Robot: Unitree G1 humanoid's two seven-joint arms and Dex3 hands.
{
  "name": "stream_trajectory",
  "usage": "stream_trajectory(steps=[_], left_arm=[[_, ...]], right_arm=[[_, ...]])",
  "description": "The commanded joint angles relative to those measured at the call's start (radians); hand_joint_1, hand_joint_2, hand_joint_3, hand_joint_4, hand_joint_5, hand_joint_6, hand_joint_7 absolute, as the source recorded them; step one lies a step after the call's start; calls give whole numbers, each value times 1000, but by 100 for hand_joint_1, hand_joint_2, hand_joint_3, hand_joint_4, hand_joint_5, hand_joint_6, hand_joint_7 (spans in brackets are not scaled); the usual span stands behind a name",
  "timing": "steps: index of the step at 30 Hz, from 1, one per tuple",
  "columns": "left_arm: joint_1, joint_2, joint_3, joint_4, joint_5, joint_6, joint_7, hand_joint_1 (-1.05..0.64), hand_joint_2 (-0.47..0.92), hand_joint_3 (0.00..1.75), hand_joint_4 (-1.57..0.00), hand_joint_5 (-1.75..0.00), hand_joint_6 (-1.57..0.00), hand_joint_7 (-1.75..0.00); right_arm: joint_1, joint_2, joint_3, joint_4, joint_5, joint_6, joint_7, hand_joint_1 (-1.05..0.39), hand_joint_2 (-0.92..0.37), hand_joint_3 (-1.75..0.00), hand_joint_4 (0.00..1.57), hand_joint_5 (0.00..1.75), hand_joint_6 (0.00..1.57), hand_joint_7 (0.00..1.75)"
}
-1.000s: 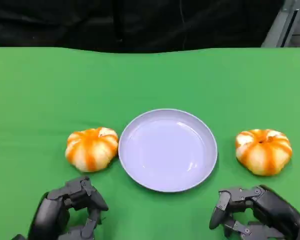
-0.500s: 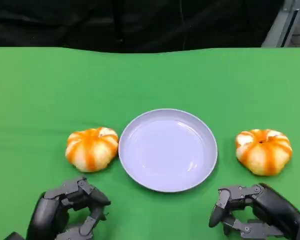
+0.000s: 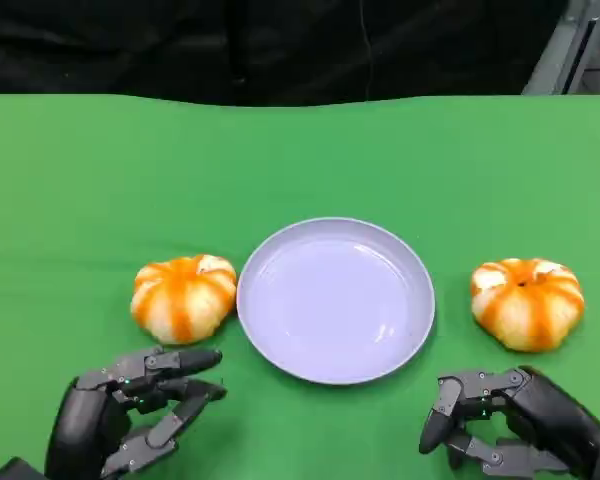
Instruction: Grasp the bread from the table and place it into the plate.
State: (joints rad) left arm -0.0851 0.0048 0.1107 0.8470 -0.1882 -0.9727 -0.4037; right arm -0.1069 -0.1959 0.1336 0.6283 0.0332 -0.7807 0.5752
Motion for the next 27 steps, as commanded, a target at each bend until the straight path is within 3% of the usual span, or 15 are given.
stream_trajectory(steps=[1, 6, 10, 13, 16, 20, 27], left_arm=[[-18, 17, 24, 2, -4, -4, 21, -37, 92, 17, -90, -7, -83, 0], [-39, 43, 35, -16, 20, -23, 41, -50, 92, 14, -78, -1, -70, 0], [-46, 57, 37, -24, 47, -36, 65, -51, 92, 13, -77, 0, -68, 0], [-54, 77, 41, -40, 95, -54, 107, -54, 92, 11, -72, 0, -59, 0], [-59, 93, 38, -52, 124, -59, 130, -54, 92, 11, -71, 0, -58, 0], [-74, 124, 39, -74, 200, -66, 190, -57, 92, 4, -56, 0, -54, 0], [-72, 132, 25, -78, 221, -64, 227, -58, 92, 4, -55, 0, -54, 0]], right_arm=[[-7, -9, -6, 15, 12, -10, 7, -5, -92, -48, 70, 155, 79, 107], [-10, -9, -4, 16, 0, -14, -1, -6, -92, -48, 70, 156, 79, 107], [-8, -8, -3, 15, 1, -13, -1, -6, -92, -48, 70, 156, 79, 107], [-5, -6, -2, 13, 2, -13, 0, -6, -92, -48, 70, 156, 79, 107], [-5, -5, -2, 13, 2, -11, -1, -6, -92, -48, 70, 156, 79, 107], [-5, -2, -2, 17, 3, -11, -1, -7, -92, -48, 70, 157, 79, 107], [-6, -2, -2, 18, 3, -12, 0, -7, -92, -48, 70, 157, 79, 107]])
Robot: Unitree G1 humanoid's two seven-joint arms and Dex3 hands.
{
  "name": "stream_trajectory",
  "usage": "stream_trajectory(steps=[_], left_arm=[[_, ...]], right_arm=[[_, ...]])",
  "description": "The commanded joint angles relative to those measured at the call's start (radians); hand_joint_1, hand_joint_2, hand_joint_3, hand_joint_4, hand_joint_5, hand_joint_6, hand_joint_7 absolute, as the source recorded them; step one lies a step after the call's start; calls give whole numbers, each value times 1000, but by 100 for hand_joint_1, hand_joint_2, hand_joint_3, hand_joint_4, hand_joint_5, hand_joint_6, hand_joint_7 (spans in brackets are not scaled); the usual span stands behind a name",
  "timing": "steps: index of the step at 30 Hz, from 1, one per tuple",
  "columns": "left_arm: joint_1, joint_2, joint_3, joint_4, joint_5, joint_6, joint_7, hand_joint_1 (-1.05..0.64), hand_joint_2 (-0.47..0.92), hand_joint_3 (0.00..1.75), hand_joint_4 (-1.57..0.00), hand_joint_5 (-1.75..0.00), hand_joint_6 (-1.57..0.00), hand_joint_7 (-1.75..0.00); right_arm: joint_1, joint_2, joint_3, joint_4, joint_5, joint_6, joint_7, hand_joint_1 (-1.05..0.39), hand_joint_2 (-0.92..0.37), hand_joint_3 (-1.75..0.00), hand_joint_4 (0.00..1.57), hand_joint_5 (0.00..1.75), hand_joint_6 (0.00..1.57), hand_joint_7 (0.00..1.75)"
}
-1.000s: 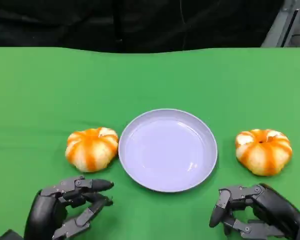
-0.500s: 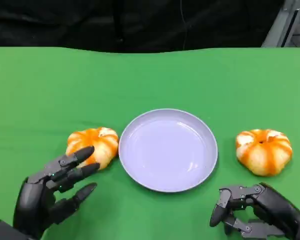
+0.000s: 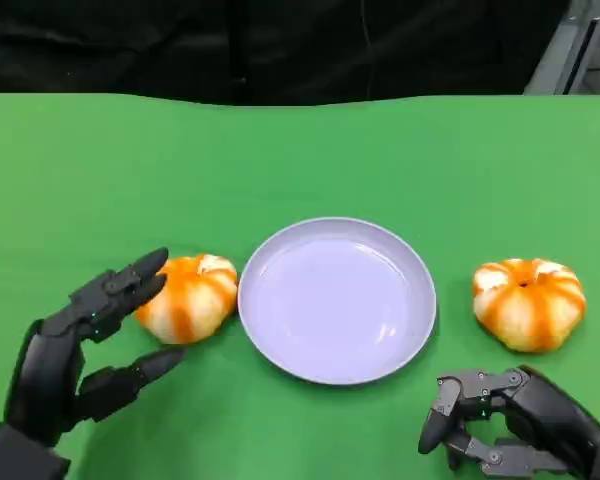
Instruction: Grasp the bread from the table and place it into the plate.
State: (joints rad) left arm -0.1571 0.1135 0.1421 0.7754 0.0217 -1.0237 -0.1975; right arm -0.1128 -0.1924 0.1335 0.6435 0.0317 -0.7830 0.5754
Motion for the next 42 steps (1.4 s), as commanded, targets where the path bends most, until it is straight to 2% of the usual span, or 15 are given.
stream_trajectory(steps=[1, 5, 7, 9, 14, 21, 29, 36, 42], left_arm=[[0, 24, -8, -6, 11, -13, 23, -58, 92, 4, -55, 0, -54, 0], [0, 28, -16, -6, 9, -13, 30, -58, 92, 3, -55, 0, -54, 0], [-38, 94, -37, -41, 273, 42, 204, -63, 92, 3, -53, 0, -56, -1], [-67, 129, -63, -47, 436, 88, 331, -69, 91, 2, -52, 0, -57, -1], [-81, 150, -112, -28, 516, 107, 464, -71, 91, 1, -51, 0, -57, 0], [-91, 175, -167, -12, 521, 115, 531, -71, 91, 0, -51, 0, -58, 0], [-166, 208, -300, 27, 683, 230, 677, -74, 92, 1, -48, 0, -58, 0], [-175, 223, -342, 38, 670, 240, 711, -74, 92, 1, -48, 0, -58, 0], [-189, 223, -386, 17, 685, 328, 700, -75, 92, 2, -46, 0, -57, 0]], right_arm=[[0, -6, -2, 3, 5, -9, -1, -7, -92, -48, 70, 157, 79, 107], [0, -6, -2, 3, 5, -9, -1, -7, -92, -48, 70, 157, 79, 107], [5, -6, -1, -4, 3, -10, -3, -7, -92, -48, 70, 156, 79, 107], [8, -7, 0, -9, 0, -8, -4, -7, -92, -48, 70, 156, 79, 107], [9, -7, 0, -10, 0, -7, -4, -7, -92, -48, 70, 155, 79, 106], [10, -7, 0, -12, 0, -6, -4, -7, -92, -48, 70, 155, 79, 106], [17, -8, 1, -27, -5, 4, -9, -6, -92, -48, 70, 156, 80, 105], [20, -8, 0, -33, -6, 8, -9, -6, -92, -48, 70, 156, 80, 106], [18, -7, -2, -25, -4, 4, -7, -7, -92, -48, 70, 156, 80, 106]])
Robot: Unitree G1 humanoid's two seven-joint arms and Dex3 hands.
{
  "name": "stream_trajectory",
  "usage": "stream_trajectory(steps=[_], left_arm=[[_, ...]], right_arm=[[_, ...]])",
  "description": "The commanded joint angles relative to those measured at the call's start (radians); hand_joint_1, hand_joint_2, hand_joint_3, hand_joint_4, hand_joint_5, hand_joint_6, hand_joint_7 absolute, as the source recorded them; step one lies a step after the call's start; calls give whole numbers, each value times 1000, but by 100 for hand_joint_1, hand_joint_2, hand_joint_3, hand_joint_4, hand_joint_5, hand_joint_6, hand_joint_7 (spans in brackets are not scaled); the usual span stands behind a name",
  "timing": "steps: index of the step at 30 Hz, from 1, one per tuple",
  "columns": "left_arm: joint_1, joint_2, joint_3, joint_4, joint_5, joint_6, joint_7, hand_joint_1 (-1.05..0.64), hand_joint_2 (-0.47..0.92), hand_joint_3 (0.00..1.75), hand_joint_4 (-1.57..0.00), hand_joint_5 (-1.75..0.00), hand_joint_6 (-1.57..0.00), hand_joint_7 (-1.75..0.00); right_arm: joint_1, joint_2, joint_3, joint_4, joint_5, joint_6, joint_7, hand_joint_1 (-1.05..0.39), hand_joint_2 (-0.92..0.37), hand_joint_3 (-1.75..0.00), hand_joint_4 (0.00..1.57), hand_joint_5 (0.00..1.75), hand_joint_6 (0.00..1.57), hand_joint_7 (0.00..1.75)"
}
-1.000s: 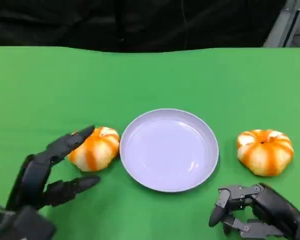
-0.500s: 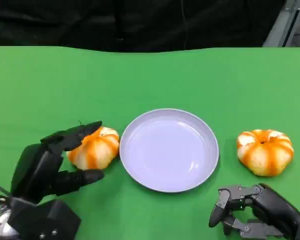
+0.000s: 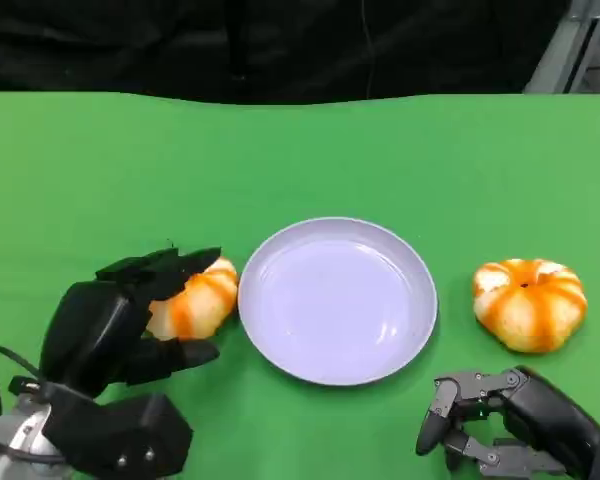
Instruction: Grasp the bread from the table and place it into the plate.
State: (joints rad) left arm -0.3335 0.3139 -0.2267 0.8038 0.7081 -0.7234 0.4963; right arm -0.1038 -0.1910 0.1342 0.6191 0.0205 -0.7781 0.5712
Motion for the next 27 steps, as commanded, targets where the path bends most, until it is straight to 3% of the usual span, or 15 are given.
stream_trajectory(steps=[1, 27], left_arm=[[-12, 24, -21, -13, -4, 31, 7, -75, 92, 2, -46, 0, -57, 0], [-13, 31, -40, -18, -17, 41, 13, -75, 92, 3, -46, 0, -57, 0]], right_arm=[[9, -9, -2, -1, 7, -1, -3, -7, -92, -48, 70, 156, 80, 106], [9, -9, -2, -1, 7, -1, -3, -7, -92, -48, 70, 155, 80, 106]])
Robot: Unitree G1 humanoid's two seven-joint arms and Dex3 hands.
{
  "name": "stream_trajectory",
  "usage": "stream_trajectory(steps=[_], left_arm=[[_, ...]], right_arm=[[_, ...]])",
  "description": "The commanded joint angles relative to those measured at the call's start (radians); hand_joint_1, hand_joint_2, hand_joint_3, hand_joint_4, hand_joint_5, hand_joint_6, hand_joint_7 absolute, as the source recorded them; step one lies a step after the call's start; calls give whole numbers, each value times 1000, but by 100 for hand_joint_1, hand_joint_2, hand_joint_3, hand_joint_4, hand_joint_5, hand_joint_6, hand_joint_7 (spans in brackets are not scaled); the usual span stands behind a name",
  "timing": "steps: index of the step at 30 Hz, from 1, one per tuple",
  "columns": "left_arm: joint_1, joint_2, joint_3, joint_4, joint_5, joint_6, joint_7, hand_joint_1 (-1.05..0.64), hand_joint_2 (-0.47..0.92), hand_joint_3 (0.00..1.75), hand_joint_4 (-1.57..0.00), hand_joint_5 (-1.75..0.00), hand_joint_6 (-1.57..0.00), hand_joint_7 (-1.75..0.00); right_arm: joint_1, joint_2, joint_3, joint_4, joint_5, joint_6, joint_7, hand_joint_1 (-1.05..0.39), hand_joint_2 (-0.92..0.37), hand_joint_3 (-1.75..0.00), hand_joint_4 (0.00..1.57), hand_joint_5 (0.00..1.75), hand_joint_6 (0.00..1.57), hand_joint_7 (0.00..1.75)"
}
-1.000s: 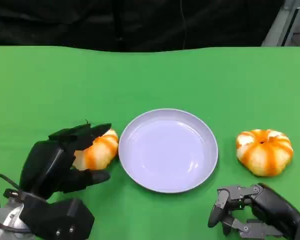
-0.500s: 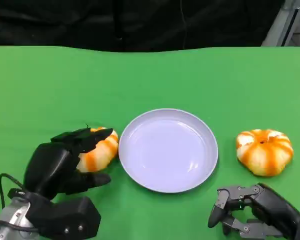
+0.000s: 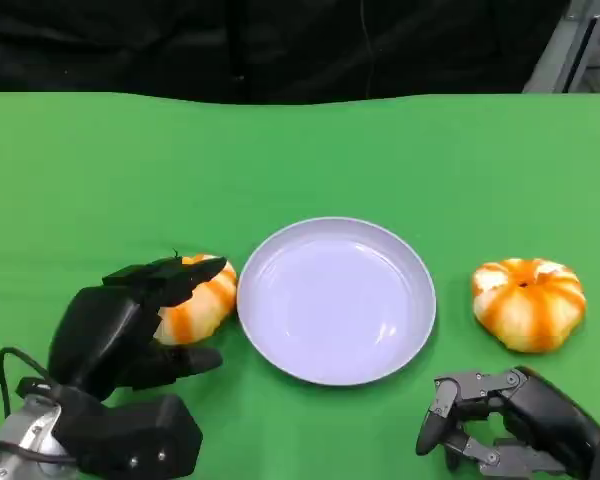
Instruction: Grasp the bread from the table and place it into the plate.
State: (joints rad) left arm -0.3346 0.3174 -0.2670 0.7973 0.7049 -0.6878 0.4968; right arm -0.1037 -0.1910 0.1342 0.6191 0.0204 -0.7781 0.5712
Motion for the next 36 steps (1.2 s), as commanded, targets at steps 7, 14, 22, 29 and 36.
stream_trajectory(steps=[7, 14, 22, 29, 36], left_arm=[[-106, -6, -68, 136, 35, 98, 35, -76, 92, 4, -52, -2, -62, -2], [-132, -2, -99, 199, 19, 119, 57, -75, 92, 7, -53, -2, -63, -1], [-136, 0, -110, 203, 10, 124, 62, -74, 92, 7, -53, -1, -63, -1], [-145, 2, -115, 218, 2, 129, 58, -75, 92, 8, -52, 0, -61, 0], [-154, -2, -119, 227, -6, 146, 55, -74, 92, 9, -53, 0, -61, 0]], right_arm=[[16, -7, -1, -22, 8, 2, -5, -5, -92, -48, 70, 156, 80, 106], [21, -9, 0, -33, 7, 11, -5, -4, -91, -49, 71, 156, 80, 107], [24, -12, 1, -44, 0, 27, -8, -5, -92, -49, 70, 157, 79, 108], [20, -9, -1, -36, 5, 20, -6, -4, -91, -49, 71, 157, 79, 109], [22, -10, -1, -35, 4, 16, -6, -4, -91, -50, 70, 158, 78, 110]])
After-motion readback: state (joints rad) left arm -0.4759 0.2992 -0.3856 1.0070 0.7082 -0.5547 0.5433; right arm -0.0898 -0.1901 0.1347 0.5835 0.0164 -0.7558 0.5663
